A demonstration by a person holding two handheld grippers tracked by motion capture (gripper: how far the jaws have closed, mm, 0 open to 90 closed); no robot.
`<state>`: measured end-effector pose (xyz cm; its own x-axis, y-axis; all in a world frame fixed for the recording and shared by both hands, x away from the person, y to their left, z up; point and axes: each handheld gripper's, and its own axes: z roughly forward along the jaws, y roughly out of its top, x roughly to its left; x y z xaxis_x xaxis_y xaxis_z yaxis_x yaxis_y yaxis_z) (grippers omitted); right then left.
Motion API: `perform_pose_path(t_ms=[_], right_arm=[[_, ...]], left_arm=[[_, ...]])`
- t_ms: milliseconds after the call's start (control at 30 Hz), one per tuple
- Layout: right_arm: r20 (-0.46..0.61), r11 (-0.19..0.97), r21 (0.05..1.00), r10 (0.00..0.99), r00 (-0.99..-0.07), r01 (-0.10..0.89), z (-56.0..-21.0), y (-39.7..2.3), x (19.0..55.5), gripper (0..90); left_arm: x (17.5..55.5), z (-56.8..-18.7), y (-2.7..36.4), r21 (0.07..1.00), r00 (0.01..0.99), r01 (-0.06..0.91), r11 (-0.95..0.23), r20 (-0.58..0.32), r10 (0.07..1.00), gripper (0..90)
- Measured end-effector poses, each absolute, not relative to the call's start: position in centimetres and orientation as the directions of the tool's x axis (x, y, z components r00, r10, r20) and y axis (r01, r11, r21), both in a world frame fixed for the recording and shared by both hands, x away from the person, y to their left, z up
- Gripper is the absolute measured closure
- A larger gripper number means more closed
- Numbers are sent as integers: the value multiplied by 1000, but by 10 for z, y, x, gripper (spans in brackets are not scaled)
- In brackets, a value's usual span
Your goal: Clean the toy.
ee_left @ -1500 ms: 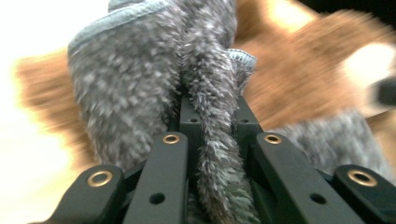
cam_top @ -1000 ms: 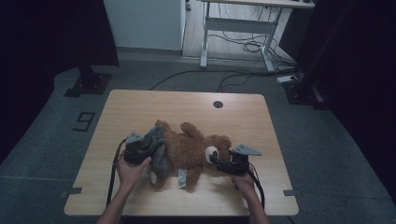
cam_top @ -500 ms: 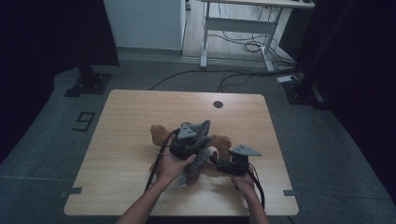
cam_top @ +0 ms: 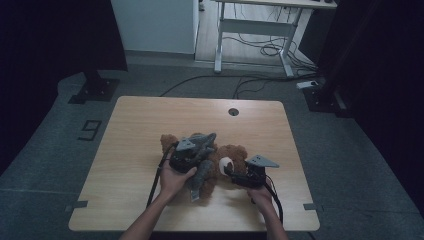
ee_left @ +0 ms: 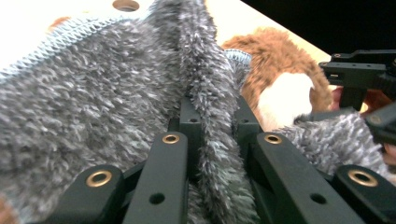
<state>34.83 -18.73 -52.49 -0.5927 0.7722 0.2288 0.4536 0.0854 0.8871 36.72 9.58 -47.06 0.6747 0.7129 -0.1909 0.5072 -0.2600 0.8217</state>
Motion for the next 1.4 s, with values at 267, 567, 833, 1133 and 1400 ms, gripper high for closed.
perform_pose_path(t_ms=[267, 567, 833, 1133, 1400], right_arm=[[227, 80, 890, 776, -588, 449, -525, -186, 347, 283], [241, 68, 888, 773, -587, 455, -526, -187, 348, 283], [254, 58, 886, 770, -585, 461, -526, -189, 349, 283], [248, 62, 887, 773, -584, 458, -526, -189, 348, 282], [237, 72, 885, 779, -580, 459, -526, -188, 347, 282]], left_arm=[[363, -477, 141, 803, 632, 557, -212, -244, 736, 792], [368, -506, 174, 743, 534, 640, -194, -250, 808, 791], [354, -457, 160, 820, 588, 530, -218, -170, 791, 791], [366, -424, 63, 838, 714, 447, -312, -124, 689, 789], [396, -460, 4, 765, 725, 505, -399, -125, 678, 789]])
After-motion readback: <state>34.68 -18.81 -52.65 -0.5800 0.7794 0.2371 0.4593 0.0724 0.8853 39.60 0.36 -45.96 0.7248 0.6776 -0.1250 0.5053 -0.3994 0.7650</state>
